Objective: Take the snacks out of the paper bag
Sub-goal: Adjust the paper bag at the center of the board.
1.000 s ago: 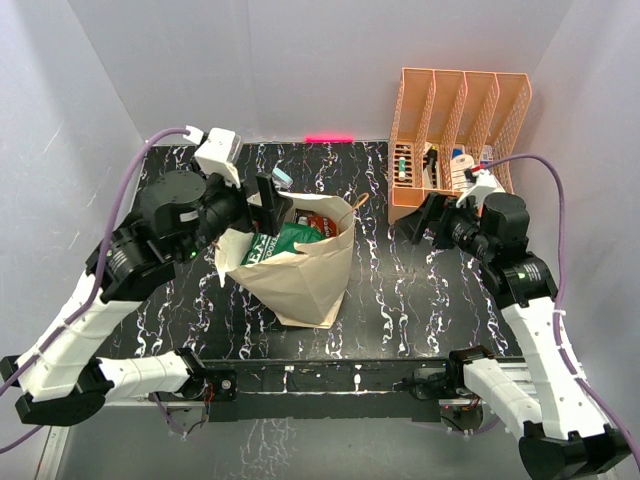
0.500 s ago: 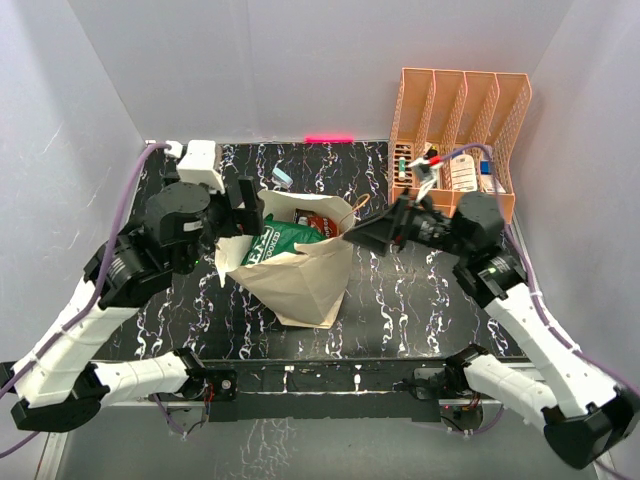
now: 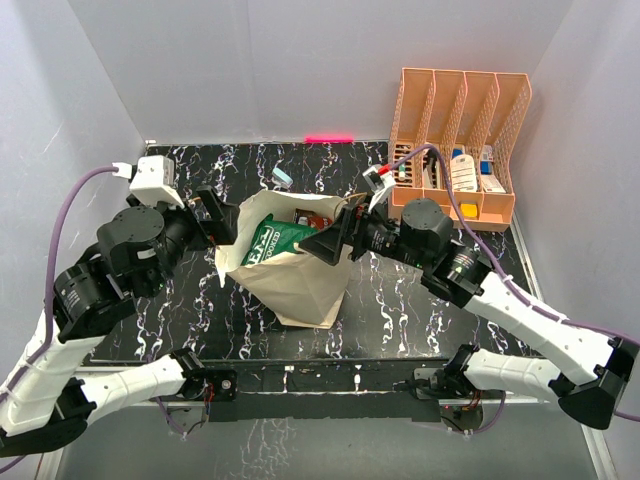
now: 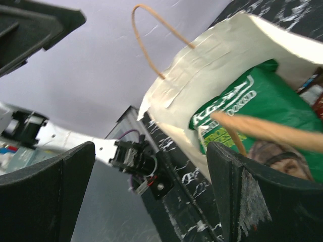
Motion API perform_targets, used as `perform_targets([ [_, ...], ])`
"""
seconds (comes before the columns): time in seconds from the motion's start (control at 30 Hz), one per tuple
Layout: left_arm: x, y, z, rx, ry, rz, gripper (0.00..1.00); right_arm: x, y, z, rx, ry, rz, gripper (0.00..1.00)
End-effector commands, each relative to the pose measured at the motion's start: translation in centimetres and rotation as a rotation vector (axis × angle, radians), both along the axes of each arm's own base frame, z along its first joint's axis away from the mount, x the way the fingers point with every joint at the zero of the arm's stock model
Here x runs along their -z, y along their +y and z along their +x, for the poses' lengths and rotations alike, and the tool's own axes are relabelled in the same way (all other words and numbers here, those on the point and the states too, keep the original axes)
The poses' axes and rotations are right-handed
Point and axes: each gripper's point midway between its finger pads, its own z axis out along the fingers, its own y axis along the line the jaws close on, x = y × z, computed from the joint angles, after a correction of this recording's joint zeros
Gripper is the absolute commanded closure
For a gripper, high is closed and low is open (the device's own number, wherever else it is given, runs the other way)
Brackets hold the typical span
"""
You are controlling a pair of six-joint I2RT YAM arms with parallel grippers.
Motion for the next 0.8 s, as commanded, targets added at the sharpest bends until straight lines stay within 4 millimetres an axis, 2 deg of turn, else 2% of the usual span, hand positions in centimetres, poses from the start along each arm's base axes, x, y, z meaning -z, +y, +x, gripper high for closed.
perform_targets([
  [0.0,1.2,0.4,-0.1,-0.024,0.028,0.013,0.02,-1.1,-3.2,1.4,0.172,-0.056,-0.040,0.03],
  [0.07,1.2,0.3,0.0,-0.023,0.023,0.009,0.02,-0.7,-4.2,1.5,0.215,-0.055,-0.050,0.03],
  [0.13,1.2,0.0,0.3,-0.019,0.020,0.008,0.02,-1.1,-4.5,1.6,0.228,-0.077,-0.029,0.03],
  [0.33,1.1,-0.9,0.5,0.005,0.038,0.019,0.02,-3.2,-3.0,2.4,0.206,-0.140,0.016,0.12],
  [0.43,1.4,-0.8,0.3,0.000,0.050,0.015,0.02,-3.8,-1.5,2.4,0.145,-0.153,0.037,0.28],
  [0.53,1.6,-0.4,0.0,-0.006,0.058,0.005,0.01,-3.5,-1.3,2.7,0.152,-0.144,0.037,0.40],
  [0.7,1.9,0.1,-0.3,-0.023,0.060,-0.010,0.02,-2.5,-3.5,3.4,0.266,-0.137,0.033,0.72],
  [0.77,2.1,0.0,-0.2,-0.029,0.063,-0.023,0.02,-2.6,-4.8,3.5,0.321,-0.140,0.032,0.79],
])
